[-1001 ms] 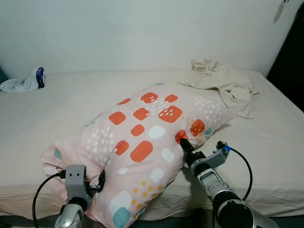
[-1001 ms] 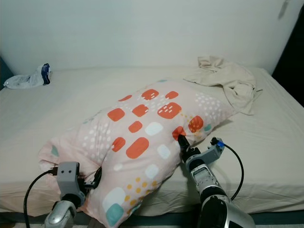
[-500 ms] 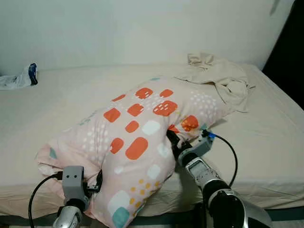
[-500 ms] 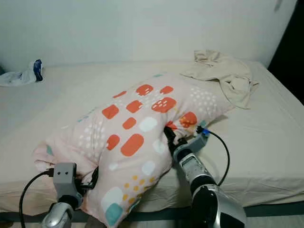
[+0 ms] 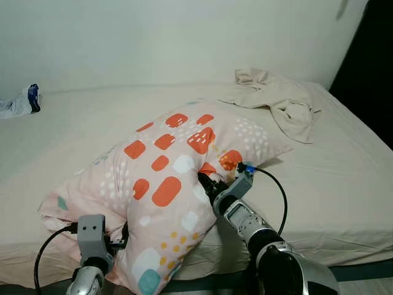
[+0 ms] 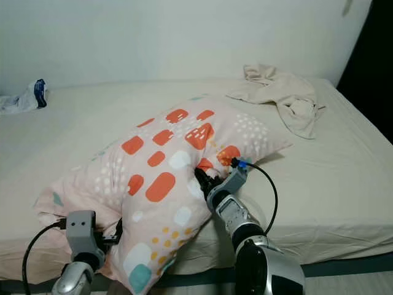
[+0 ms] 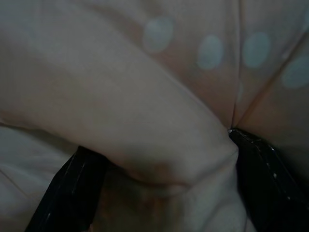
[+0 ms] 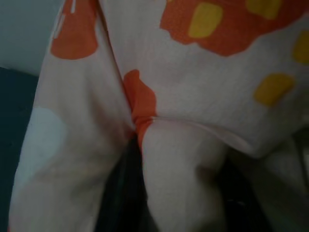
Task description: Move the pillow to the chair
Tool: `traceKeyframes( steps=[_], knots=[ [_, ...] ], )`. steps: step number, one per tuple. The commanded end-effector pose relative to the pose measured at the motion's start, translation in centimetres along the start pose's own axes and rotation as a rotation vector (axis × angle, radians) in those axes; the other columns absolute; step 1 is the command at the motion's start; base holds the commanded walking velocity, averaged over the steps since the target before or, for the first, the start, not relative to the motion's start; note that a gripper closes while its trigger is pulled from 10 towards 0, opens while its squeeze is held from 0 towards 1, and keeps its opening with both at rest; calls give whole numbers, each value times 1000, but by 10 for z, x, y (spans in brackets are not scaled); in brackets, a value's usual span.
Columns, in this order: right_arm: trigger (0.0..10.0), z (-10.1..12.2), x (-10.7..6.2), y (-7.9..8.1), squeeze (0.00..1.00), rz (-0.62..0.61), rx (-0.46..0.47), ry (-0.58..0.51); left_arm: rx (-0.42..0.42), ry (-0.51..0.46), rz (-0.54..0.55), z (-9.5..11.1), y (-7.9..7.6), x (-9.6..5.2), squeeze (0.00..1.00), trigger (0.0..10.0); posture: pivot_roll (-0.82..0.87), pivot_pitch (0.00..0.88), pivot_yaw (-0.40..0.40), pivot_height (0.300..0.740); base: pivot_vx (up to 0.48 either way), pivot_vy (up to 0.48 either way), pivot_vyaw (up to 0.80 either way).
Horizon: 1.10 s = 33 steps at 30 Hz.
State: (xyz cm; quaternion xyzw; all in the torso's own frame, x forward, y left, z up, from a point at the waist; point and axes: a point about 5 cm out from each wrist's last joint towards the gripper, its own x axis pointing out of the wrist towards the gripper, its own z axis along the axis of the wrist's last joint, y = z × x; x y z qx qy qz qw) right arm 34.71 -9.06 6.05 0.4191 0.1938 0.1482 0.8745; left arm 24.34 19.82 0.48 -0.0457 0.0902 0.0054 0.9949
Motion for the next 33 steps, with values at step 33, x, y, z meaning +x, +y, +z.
traceKeyframes(
  steps=[33],
  knots=[
    [0,42,-1,16,0,215,-218,-70,-260,-29,-60,28,-19,44,0,10000,194,0,-77,424,0,0,0]
  ],
)
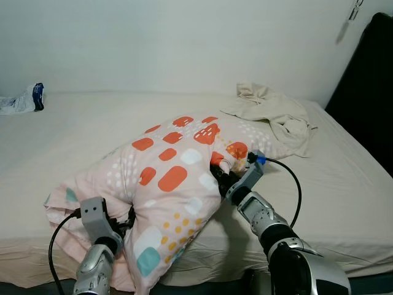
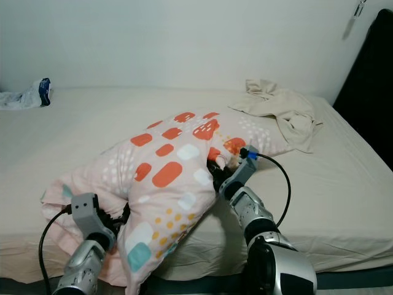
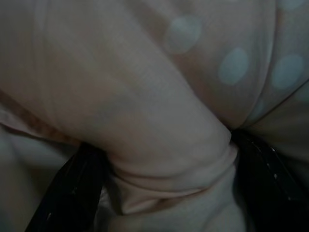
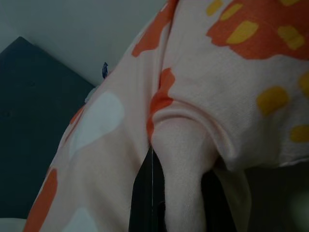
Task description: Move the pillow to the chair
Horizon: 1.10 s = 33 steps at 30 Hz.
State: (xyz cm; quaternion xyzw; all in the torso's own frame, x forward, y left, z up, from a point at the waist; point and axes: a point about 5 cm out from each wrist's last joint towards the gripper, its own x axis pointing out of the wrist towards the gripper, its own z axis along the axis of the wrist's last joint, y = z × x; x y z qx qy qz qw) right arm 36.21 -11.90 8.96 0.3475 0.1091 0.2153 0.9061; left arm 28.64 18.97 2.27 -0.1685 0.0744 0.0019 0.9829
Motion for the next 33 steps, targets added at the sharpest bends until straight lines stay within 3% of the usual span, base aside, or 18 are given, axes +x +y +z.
traceKeyframes(
  steps=[1,9,15,33],
  knots=[
    [0,1,6,11,0,66,-8,6,-17,-5,-29,4,-9,7,0,10000,194,0,-77,429,0,0,0],
    [0,1,7,14,0,105,-12,-6,-46,-109,-41,30,-11,18,0,10000,186,0,-86,459,0,0,0],
    [0,4,7,13,0,93,-29,-4,26,-150,-53,42,-12,22,0,10000,183,0,-91,484,0,0,0],
    [0,-15,-2,3,0,53,-72,71,23,-95,-34,22,-11,14,0,10000,184,0,-101,564,0,0,0]
  ],
)
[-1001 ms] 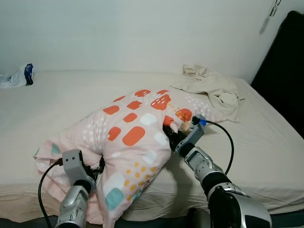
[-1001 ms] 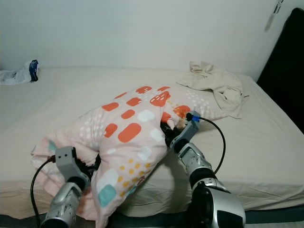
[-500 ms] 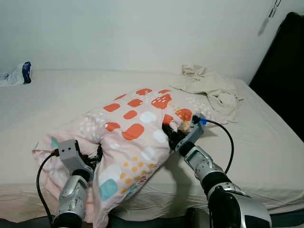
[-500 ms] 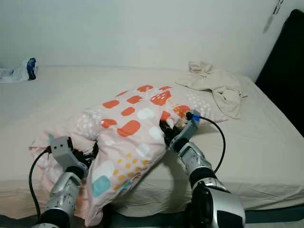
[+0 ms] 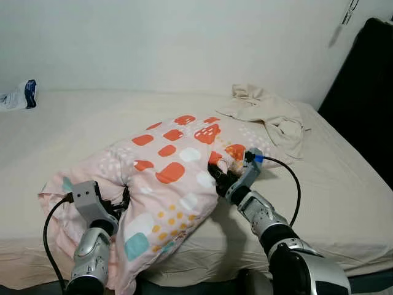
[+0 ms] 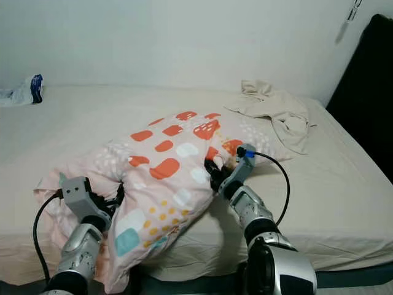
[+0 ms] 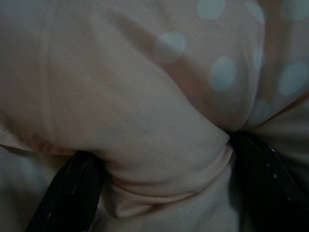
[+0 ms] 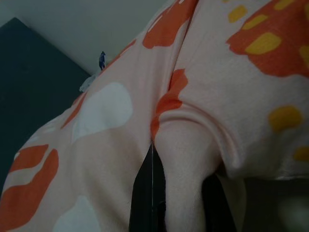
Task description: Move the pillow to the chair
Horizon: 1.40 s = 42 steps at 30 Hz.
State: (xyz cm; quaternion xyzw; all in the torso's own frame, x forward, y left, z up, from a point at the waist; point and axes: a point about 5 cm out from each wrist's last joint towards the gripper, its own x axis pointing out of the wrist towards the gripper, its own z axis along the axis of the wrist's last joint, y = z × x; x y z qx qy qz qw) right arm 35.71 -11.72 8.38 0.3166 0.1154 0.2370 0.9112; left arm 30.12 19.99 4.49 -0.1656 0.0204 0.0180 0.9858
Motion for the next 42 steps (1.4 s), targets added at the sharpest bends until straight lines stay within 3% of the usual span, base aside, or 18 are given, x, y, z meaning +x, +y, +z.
traceKeyframes(
  steps=[1,2,3,13,26,35,42],
  knots=[
    [0,-8,2,5,0,32,-21,33,17,19,-51,-5,-14,3,0,10000,184,0,-101,569,0,0,0],
    [0,-8,2,5,0,35,-28,34,18,20,-52,-5,-14,3,0,10000,182,0,-100,574,0,0,0],
    [10000,-10,2,5,0,20,-35,44,18,22,-54,-5,-14,3,0,10000,182,0,-100,574,0,0,0],
    [10000,-11,2,5,0,11,-30,38,23,35,-76,-8,-20,3,0,10000,181,0,-98,594,0,0,0],
    [10000,-10,1,6,0,39,-33,25,30,61,-82,-13,-25,4,0,10000,172,0,-103,659,0,0,0],
    [10000,-9,1,5,0,21,-37,23,43,115,-49,-19,-23,3,0,10000,171,0,-107,664,-53,0,0],
    [10000,-7,0,5,0,52,-52,20,41,102,-36,-19,-21,3,0,10000,171,0,-113,679,-137,0,0]
  ],
)
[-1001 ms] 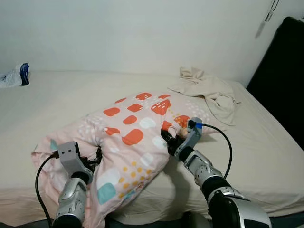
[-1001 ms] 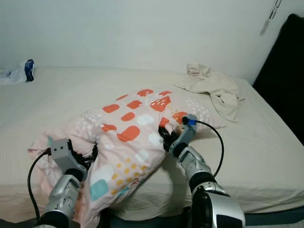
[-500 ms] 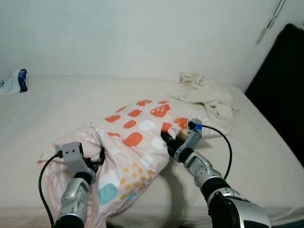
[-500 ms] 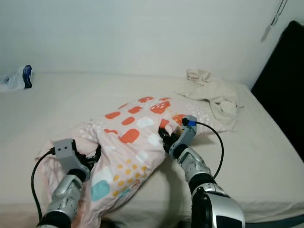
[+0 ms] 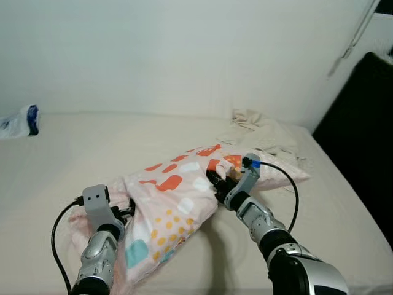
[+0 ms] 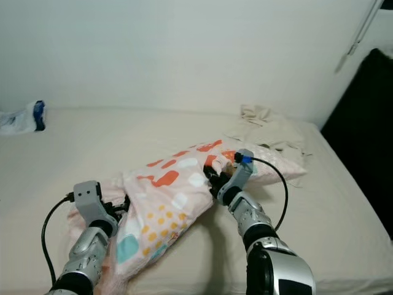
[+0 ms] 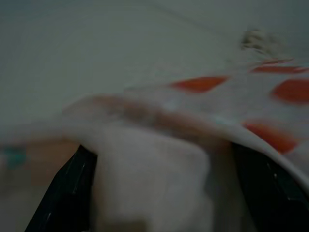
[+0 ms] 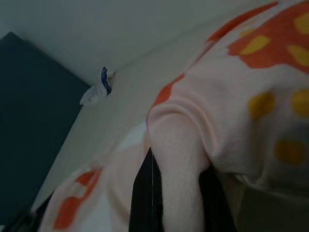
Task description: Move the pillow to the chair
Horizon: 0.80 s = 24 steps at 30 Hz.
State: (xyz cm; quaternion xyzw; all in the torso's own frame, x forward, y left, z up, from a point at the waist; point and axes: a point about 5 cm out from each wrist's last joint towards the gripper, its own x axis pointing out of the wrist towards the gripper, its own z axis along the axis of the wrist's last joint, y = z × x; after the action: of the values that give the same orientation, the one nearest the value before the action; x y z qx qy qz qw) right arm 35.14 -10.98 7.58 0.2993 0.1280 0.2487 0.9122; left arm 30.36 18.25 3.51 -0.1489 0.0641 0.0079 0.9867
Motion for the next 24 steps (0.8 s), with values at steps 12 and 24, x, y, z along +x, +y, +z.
traceKeyframes(
  steps=[12,24],
  knots=[
    [10000,4,1,3,0,55,-48,-13,11,17,-39,-6,-13,1,0,10000,167,0,-113,734,0,0,0],
    [10000,2,-5,-3,0,23,-85,-30,176,69,50,-13,4,-5,0,10000,165,0,-112,740,0,0,179]
  ],
)
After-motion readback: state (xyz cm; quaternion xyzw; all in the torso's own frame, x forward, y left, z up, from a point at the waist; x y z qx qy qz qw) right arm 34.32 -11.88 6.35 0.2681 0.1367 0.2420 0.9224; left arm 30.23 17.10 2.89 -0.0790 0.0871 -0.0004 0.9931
